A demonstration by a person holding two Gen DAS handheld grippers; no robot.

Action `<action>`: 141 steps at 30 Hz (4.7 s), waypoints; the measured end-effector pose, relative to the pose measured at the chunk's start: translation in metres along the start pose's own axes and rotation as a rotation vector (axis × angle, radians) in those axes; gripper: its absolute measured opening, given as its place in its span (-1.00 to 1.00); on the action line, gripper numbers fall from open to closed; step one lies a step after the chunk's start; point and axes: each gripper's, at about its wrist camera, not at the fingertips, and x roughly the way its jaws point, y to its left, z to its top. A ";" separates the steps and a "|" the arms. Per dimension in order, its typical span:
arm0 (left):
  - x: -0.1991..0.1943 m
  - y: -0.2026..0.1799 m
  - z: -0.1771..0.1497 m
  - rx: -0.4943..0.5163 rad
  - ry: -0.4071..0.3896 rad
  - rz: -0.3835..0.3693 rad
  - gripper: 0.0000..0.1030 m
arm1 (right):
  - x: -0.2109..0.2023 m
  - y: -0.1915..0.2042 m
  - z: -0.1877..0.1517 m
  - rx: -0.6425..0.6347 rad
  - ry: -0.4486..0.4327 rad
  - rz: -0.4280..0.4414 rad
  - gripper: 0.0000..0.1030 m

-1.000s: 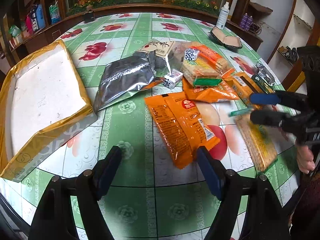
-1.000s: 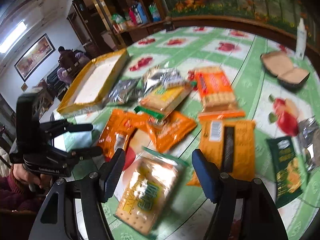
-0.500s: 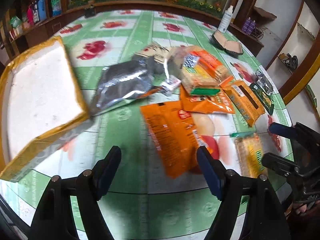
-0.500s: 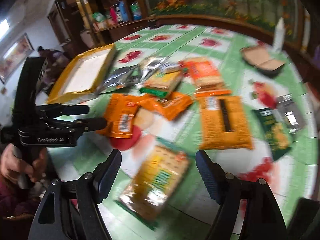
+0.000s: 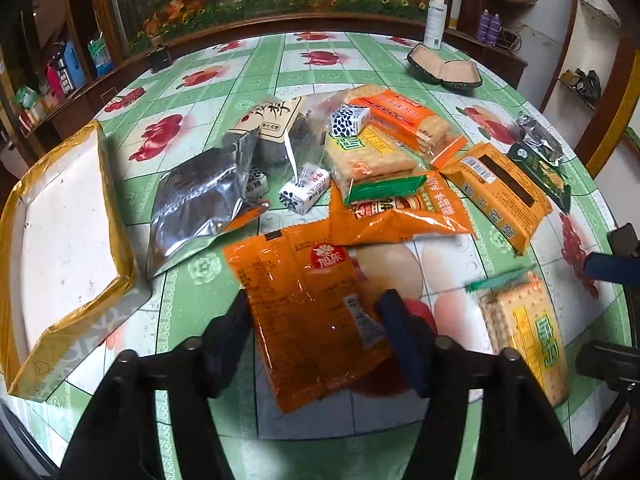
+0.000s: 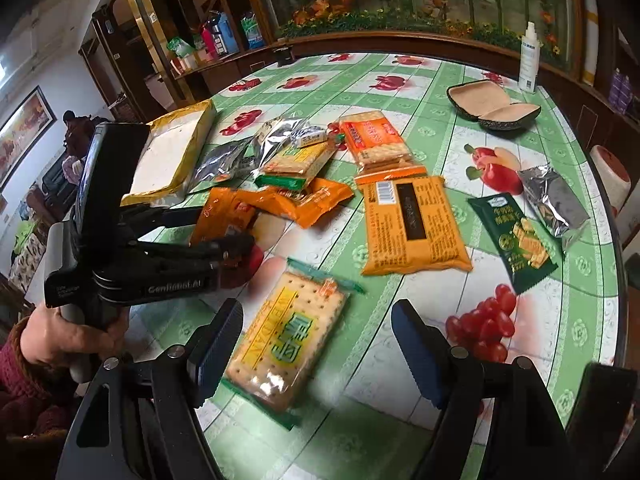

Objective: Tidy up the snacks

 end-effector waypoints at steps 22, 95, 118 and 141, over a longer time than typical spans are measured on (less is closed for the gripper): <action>-0.044 0.049 -0.032 -0.095 -0.100 -0.116 0.16 | 0.048 0.046 -0.011 -0.052 0.130 -0.208 0.34; -0.047 0.278 0.023 -0.454 -0.111 0.138 0.18 | 0.201 0.221 0.242 -0.092 0.081 0.217 0.00; -0.056 0.255 -0.008 -0.437 -0.188 0.198 0.43 | 0.229 0.215 0.242 -0.012 0.073 0.279 0.35; -0.109 0.109 -0.057 -0.203 -0.292 -0.056 0.56 | 0.126 0.101 0.109 -0.305 0.170 0.036 0.05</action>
